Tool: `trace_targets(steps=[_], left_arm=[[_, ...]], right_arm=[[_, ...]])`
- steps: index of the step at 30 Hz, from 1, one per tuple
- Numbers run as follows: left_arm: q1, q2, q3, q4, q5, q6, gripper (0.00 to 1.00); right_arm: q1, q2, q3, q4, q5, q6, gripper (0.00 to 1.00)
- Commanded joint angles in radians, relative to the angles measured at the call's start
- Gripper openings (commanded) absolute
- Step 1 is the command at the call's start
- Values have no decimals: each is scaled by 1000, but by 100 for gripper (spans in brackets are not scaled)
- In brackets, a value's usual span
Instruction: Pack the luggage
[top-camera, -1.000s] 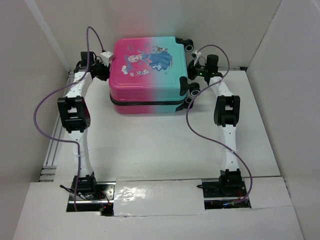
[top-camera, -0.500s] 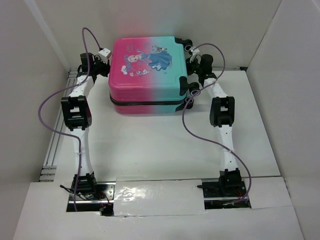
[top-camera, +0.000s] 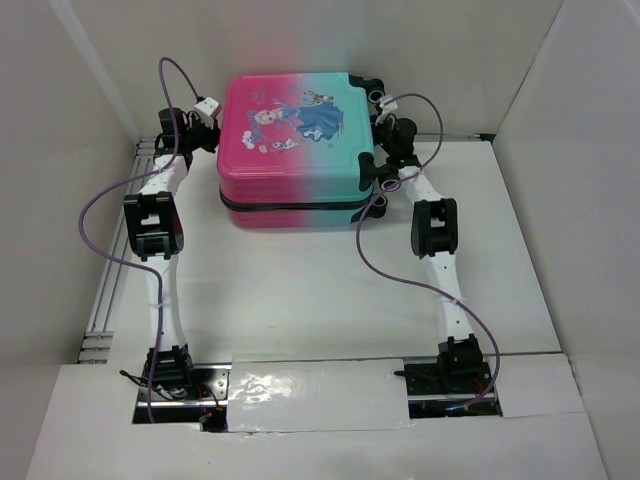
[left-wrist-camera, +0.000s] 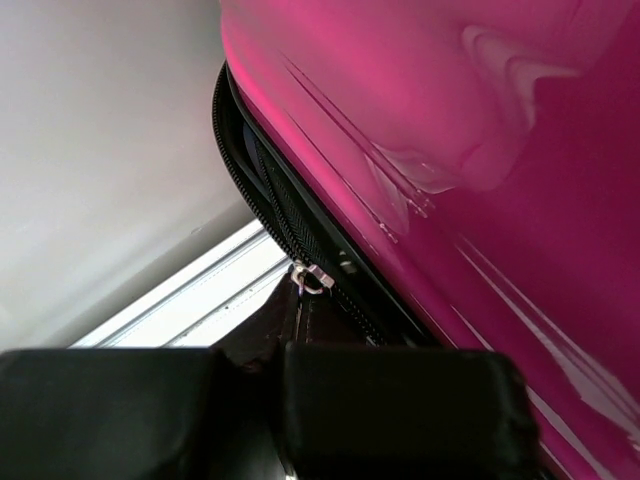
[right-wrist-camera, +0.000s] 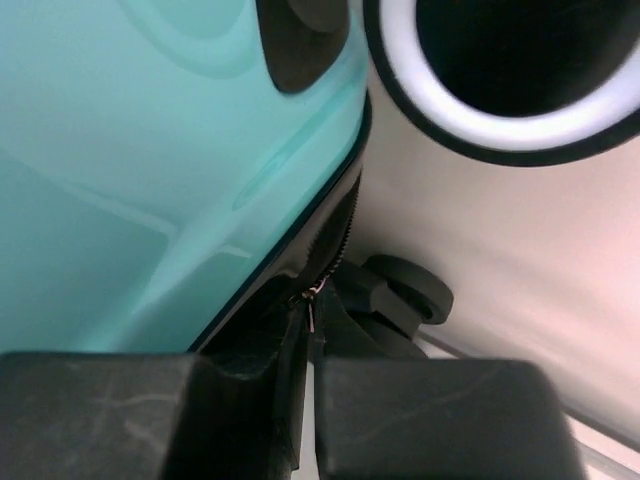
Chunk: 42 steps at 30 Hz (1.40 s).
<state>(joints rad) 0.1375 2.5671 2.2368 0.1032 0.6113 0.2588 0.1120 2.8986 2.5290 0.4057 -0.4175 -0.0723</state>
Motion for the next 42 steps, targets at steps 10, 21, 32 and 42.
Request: trace_targets(steps=[10,21,32,42], left_arm=[[-10,-183,-185,144,59,63,0],[-215,-640,-756,155,55,169,0],[-587,-1221,-1359,238,-175,-32,0],[-662,-1384,-1519,116,-320,-53,0]], right_arm=[[-60,-293,-226,-143,117,134,100],[-81,-775,-489,-346,204,55,100],[-3,-941,-477,-528,7,-38,100],[257,-1053,-602,-591,-127,-263,100]])
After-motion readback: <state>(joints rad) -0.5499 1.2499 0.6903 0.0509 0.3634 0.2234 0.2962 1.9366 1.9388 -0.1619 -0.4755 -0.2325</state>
